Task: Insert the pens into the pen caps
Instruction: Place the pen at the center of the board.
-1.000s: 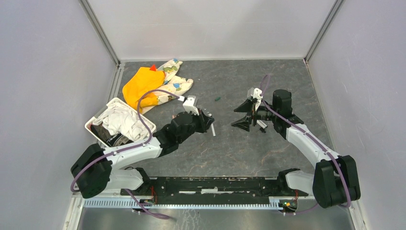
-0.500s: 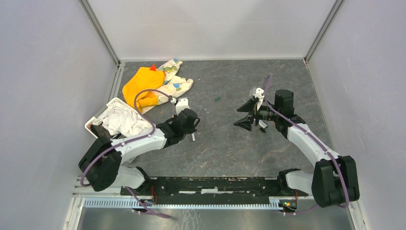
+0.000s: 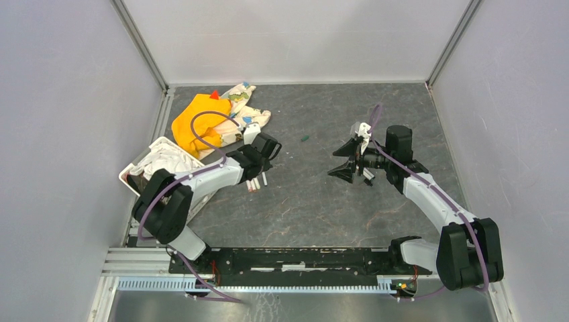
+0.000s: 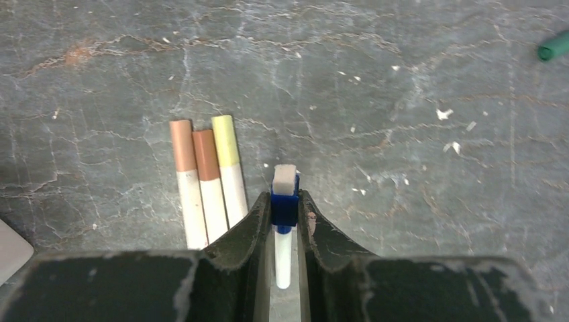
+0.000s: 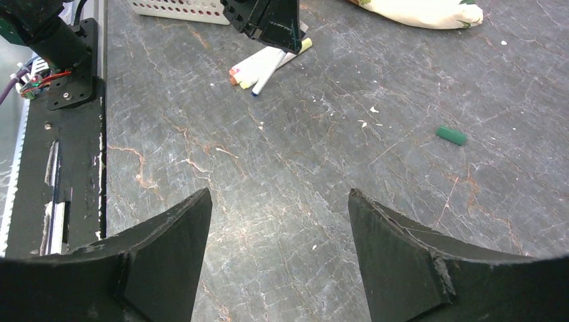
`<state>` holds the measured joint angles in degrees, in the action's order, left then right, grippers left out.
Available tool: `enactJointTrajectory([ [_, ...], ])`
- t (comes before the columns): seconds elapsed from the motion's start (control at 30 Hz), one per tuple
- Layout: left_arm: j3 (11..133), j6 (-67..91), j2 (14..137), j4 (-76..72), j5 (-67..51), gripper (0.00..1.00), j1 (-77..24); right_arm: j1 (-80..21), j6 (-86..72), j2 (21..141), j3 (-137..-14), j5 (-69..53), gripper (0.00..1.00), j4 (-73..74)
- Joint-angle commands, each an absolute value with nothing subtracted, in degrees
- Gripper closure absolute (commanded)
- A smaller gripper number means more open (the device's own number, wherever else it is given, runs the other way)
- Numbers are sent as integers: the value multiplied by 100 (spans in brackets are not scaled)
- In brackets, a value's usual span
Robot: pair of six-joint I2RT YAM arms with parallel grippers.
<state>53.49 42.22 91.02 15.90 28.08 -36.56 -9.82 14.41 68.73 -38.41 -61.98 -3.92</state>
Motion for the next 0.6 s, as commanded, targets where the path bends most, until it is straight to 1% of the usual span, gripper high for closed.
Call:
enactJointTrajectory([
  [0.0,5563,4509,9336,1720,2770,80,-3423,-953,1494,6868,-4052,-6249,20,-439],
  [0.37,5607,4443,9613,1562,2493,71,-3123,-934,1511,6891,-4061,-6257,20,-431],
  [0.57,5607,4434,9584,1554,2437,69,-3068,-926,1512,6891,-4069,-6267,20,-416],
])
